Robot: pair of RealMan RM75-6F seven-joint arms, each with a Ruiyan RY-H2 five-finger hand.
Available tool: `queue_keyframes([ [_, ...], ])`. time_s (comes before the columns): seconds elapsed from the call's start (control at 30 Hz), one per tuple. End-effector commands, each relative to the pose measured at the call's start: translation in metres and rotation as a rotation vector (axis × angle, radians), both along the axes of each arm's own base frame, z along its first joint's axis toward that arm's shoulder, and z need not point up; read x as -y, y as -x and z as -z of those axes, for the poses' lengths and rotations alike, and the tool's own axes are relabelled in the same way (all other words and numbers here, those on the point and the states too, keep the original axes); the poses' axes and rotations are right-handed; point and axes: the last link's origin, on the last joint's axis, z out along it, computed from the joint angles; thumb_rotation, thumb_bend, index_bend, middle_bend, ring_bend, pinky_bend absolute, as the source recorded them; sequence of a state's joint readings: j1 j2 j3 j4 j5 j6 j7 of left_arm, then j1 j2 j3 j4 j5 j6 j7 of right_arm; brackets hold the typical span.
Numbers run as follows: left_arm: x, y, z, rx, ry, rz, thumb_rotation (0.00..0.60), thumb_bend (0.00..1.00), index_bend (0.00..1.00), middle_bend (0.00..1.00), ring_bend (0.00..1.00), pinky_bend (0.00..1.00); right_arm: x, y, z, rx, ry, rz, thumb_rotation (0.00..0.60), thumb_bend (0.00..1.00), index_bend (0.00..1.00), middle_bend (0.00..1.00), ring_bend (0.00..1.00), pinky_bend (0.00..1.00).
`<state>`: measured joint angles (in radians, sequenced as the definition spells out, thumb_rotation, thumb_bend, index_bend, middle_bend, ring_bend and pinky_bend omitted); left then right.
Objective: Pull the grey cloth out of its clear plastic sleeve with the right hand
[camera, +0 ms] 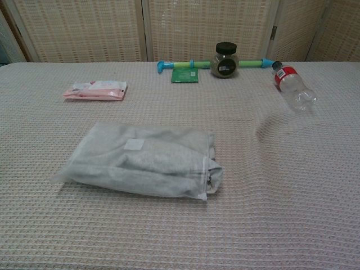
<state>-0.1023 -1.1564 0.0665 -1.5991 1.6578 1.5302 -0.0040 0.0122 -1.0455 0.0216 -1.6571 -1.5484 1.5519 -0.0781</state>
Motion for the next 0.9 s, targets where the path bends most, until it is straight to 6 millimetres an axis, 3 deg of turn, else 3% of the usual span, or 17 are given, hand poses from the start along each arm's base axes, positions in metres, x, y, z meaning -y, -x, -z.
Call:
queue_keyframes([
  [0.03,0.002,-0.001,0.002,0.006,0.017,0.005,0.532,0.19,0.18,0.24,0.16,0.26,0.001,0.0,0.002,-0.001,-0.007,0.0,0.6,0.12,0.0,0.0,0.0,0.0],
  [0.17,0.009,-0.009,0.012,0.074,0.075,0.031,0.532,0.19,0.19,0.25,0.17,0.29,0.001,-0.001,0.002,0.0,-0.007,0.001,0.6,0.13,0.0,0.0,0.0,0.0],
  [0.23,0.015,-0.013,0.021,0.118,0.117,0.044,0.534,0.19,0.2,0.35,0.24,0.43,0.0,-0.001,0.002,-0.001,-0.004,-0.001,0.6,0.12,0.0,0.0,0.0,0.0],
  [0.3,0.019,-0.022,0.034,0.167,0.145,0.076,0.534,0.19,0.23,0.54,0.45,0.66,-0.001,-0.002,0.003,-0.004,-0.003,-0.004,0.6,0.13,0.0,0.0,0.0,0.0],
  [0.33,0.021,-0.027,0.043,0.193,0.156,0.096,0.535,0.2,0.26,0.69,0.61,0.8,0.0,-0.002,0.004,-0.007,-0.003,-0.003,0.6,0.13,0.0,0.0,0.0,0.0],
  [0.4,0.02,-0.036,0.058,0.238,0.163,0.131,0.539,0.21,0.33,0.93,0.88,0.96,0.0,-0.002,0.006,-0.01,-0.01,0.0,0.6,0.13,0.0,0.0,0.0,0.0],
  [0.47,0.017,-0.043,0.074,0.237,0.181,0.171,0.565,0.21,0.4,1.0,0.99,1.0,0.002,-0.003,0.009,-0.013,-0.022,0.001,0.6,0.12,0.0,0.0,0.0,0.0],
  [0.53,0.011,-0.051,0.089,0.251,0.18,0.193,0.592,0.22,0.47,1.0,1.0,1.0,0.003,-0.004,0.013,-0.02,-0.03,-0.002,0.6,0.12,0.0,0.0,0.0,0.0],
  [0.73,-0.014,-0.067,0.122,0.261,0.169,0.199,0.6,0.28,0.61,1.0,1.0,1.0,0.006,-0.004,0.018,-0.028,-0.053,0.001,0.6,0.13,0.0,0.0,0.0,0.0],
  [0.9,-0.031,-0.079,0.145,0.19,0.115,0.229,0.6,0.33,0.59,1.0,1.0,1.0,0.007,-0.005,0.02,-0.032,-0.058,-0.001,0.6,0.13,0.0,0.0,0.0,0.0],
])
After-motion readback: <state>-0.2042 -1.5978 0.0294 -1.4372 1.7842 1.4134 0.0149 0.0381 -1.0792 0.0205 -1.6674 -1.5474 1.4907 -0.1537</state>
